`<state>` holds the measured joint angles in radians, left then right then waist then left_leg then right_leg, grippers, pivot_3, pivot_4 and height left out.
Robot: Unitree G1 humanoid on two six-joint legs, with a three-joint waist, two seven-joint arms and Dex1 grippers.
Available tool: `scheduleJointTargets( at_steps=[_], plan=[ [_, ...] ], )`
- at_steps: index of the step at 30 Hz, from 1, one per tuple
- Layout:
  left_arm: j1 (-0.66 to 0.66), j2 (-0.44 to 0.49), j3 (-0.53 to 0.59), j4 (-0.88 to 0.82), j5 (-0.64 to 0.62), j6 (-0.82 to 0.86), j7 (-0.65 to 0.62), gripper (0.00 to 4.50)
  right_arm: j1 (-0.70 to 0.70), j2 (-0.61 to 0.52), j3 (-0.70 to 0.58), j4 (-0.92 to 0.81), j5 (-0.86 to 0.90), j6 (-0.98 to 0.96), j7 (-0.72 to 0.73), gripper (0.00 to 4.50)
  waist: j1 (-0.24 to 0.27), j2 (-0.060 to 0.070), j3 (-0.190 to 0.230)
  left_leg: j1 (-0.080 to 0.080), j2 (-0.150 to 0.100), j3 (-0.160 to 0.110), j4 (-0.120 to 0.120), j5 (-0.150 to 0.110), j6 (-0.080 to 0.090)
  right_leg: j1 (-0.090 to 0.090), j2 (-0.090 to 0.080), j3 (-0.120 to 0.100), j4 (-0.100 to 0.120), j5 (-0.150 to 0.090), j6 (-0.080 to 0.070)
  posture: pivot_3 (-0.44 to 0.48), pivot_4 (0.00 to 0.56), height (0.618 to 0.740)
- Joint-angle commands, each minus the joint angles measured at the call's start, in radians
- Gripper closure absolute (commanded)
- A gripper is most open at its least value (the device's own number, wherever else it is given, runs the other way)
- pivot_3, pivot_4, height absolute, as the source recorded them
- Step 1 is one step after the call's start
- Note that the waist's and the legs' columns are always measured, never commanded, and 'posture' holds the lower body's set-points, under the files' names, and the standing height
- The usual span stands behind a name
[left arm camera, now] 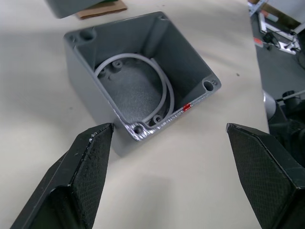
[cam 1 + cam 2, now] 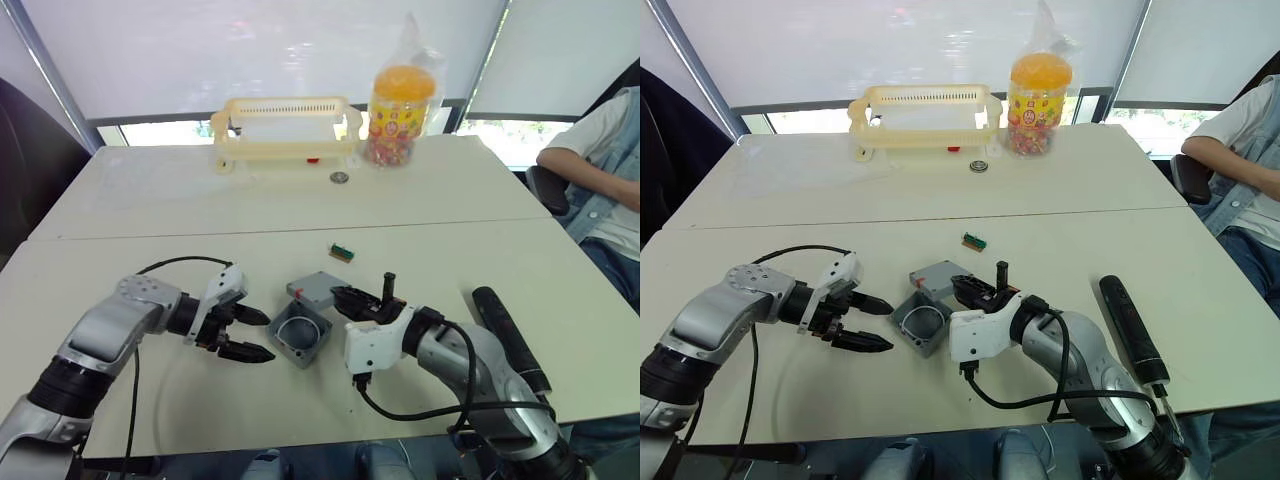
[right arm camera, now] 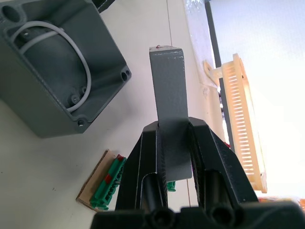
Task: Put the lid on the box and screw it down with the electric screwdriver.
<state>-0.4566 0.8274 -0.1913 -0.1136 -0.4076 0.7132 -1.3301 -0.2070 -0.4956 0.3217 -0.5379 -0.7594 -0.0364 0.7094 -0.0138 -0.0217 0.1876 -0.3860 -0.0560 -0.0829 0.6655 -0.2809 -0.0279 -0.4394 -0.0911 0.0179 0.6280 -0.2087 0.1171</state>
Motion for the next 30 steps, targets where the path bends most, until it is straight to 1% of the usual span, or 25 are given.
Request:
scheduleJointTargets(
  at_steps=[1, 5, 8, 17, 23, 30],
  plan=[
    [-0.022, 0.021, 0.046, 0.019, -0.007, -0.004, 0.016, 0.61, 0.041, -0.027, -0.023, -0.105, 0.027, -0.054, -0.018, 4.16, 0.001, 0.000, 0.000, 0.000, 0.000, 0.000, 0.000, 0.000, 0.000, 0.000, 0.000, 0.000, 0.000, 0.000, 0.000, 0.000, 0.150, 0.740],
    [-0.067, 0.038, 0.069, 0.077, -0.015, 0.005, 0.006, 0.61, 0.077, -0.041, -0.030, -0.128, 0.028, -0.071, -0.018, 4.16, 0.000, 0.000, 0.000, 0.000, 0.000, 0.000, 0.000, 0.000, 0.000, 0.000, 0.000, 0.000, 0.000, 0.000, 0.000, 0.000, 0.150, 0.740],
    [-0.119, 0.049, 0.081, 0.134, -0.027, 0.015, -0.014, 0.61, 0.069, -0.031, -0.014, -0.125, 0.036, -0.093, -0.023, 4.16, 0.000, 0.000, 0.000, 0.000, 0.000, 0.000, 0.000, 0.000, 0.000, 0.000, 0.000, 0.000, 0.000, 0.000, 0.000, 0.000, 0.150, 0.740],
    [-0.239, 0.045, 0.077, 0.308, 0.018, -0.028, -0.019, 0.61, 0.053, 0.012, 0.039, -0.076, -0.008, -0.123, -0.049, 4.16, -0.001, 0.000, 0.000, 0.000, 0.000, 0.000, 0.000, 0.000, 0.000, 0.000, 0.001, 0.000, 0.000, 0.000, 0.000, 0.000, 0.150, 0.740],
    [-0.272, 0.018, 0.080, 0.332, 0.016, -0.016, -0.001, 0.61, 0.050, 0.027, 0.059, -0.049, -0.029, -0.134, -0.066, 4.16, 0.000, 0.000, 0.000, 0.000, 0.000, 0.000, 0.000, 0.000, 0.000, 0.000, 0.001, 0.000, 0.000, 0.000, 0.000, 0.000, 0.150, 0.740],
    [-0.288, -0.027, 0.072, 0.311, 0.012, -0.002, 0.027, 0.61, 0.053, 0.035, 0.081, -0.022, -0.050, -0.141, -0.075, 4.16, -0.001, 0.000, 0.000, 0.000, 0.000, 0.000, 0.000, 0.000, 0.000, 0.000, 0.001, 0.000, 0.000, 0.000, 0.000, 0.000, 0.150, 0.740]
  ],
)
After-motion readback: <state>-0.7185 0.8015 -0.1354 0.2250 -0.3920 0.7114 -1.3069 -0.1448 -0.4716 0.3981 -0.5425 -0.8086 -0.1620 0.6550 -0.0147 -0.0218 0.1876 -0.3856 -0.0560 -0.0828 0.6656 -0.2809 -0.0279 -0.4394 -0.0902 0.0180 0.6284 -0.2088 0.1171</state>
